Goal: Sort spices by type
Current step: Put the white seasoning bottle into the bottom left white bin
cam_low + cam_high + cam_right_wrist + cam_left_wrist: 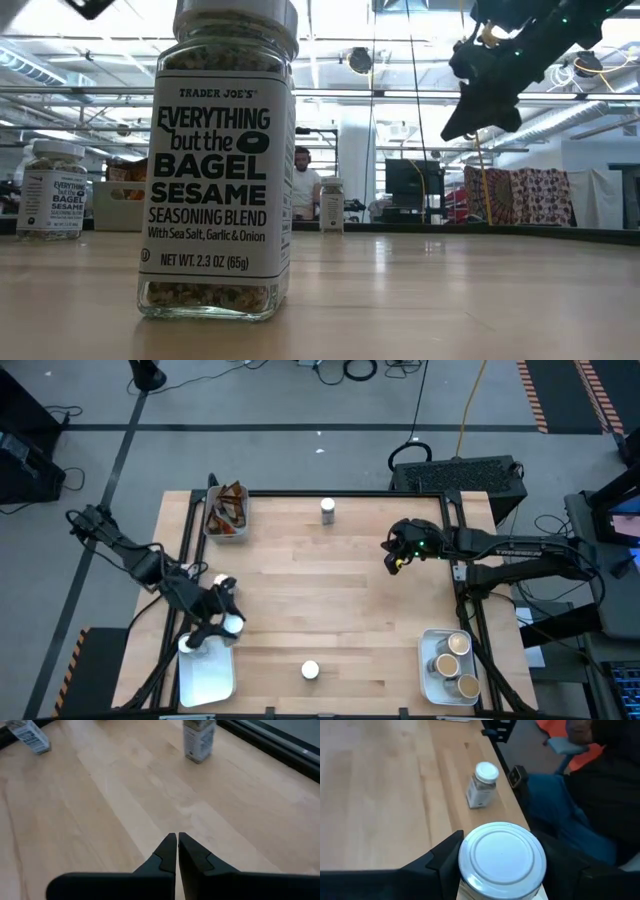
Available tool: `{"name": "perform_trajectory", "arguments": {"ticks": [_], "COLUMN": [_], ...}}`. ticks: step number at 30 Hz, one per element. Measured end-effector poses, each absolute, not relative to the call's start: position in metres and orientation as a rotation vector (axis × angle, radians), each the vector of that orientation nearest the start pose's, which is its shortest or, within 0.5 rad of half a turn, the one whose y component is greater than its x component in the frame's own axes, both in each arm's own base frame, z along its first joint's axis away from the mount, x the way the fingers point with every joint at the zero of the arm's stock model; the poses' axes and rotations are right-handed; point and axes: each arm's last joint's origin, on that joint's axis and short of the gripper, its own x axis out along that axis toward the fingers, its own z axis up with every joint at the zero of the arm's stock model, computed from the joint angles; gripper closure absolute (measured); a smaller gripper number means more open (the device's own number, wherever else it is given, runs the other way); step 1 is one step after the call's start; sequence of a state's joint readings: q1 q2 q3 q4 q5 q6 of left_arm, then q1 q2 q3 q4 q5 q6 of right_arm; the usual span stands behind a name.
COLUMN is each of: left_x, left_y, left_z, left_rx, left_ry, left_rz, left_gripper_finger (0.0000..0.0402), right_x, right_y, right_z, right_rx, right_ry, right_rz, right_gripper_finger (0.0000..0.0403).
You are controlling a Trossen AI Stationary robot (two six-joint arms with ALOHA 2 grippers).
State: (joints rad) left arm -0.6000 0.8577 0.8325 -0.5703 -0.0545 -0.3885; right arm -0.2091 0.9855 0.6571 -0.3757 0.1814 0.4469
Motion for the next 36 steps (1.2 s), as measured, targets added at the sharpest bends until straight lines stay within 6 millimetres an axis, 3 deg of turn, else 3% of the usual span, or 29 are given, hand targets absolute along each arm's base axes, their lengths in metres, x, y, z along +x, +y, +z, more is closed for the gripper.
{"name": "perform_trajectory", "arguments": {"ticks": [16, 36], "left_x": [0.114, 0.102], "left_y": [-0.123, -0.128], "left_z": [0.242, 0.228], "left_rx": [-0.185, -0.136], "left_ry": [0.812, 0.875], "left_rz": [-0.329, -0.321], "left_gripper_finger": [0.0190, 0.0190], "right_x": [0.214, 0.214], "right_y": [-0.030, -0.030], "right_z": [0.224, 0.224], "right_rx": [0.466, 0.454], "right_ry": [0.657, 0.660], "right_rz": [-0.466, -0.460], "right_gripper_finger": [0.0403, 0.0403]}}
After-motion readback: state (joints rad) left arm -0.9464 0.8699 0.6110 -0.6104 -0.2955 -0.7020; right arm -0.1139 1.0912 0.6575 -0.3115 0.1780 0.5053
